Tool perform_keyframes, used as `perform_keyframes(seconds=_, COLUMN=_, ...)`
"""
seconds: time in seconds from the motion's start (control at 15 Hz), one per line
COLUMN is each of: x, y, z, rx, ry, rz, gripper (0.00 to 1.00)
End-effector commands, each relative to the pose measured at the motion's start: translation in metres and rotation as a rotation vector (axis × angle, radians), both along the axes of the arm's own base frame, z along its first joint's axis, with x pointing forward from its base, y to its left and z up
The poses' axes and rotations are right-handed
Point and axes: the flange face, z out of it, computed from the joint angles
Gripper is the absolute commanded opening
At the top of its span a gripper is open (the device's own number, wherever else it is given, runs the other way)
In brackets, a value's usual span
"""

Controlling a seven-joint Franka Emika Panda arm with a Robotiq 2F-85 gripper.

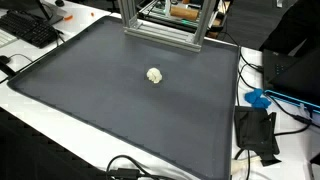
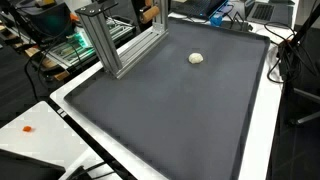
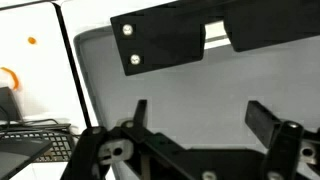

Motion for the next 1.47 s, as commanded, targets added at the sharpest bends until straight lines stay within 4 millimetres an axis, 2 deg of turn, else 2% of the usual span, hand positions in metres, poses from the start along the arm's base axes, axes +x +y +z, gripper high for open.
perform_keyframes(seconds=0.0, x=0.000, y=0.000, z=0.001, rx=0.000, ry=0.001, rz=0.000, gripper=1.00)
perform_keyframes(seconds=0.13, x=-0.004, y=0.016, z=-0.002, rx=0.026, ry=-0.017, rz=0.023, gripper=1.00)
perform_keyframes(seconds=0.53, x=-0.030, y=0.082, z=-0.007, rx=0.157, ry=-0.082, rz=0.177, gripper=1.00)
perform_keyframes(seconds=0.73, x=-0.044, y=0.109, z=-0.017, rx=0.187, ry=-0.104, rz=0.250, gripper=1.00)
perform_keyframes(seconds=1.13, x=-0.068, y=0.147, z=-0.043, rx=0.249, ry=-0.143, rz=0.299, gripper=1.00)
perform_keyframes(seconds=1.4, x=-0.079, y=0.159, z=-0.049, rx=0.306, ry=-0.158, rz=0.281, gripper=1.00)
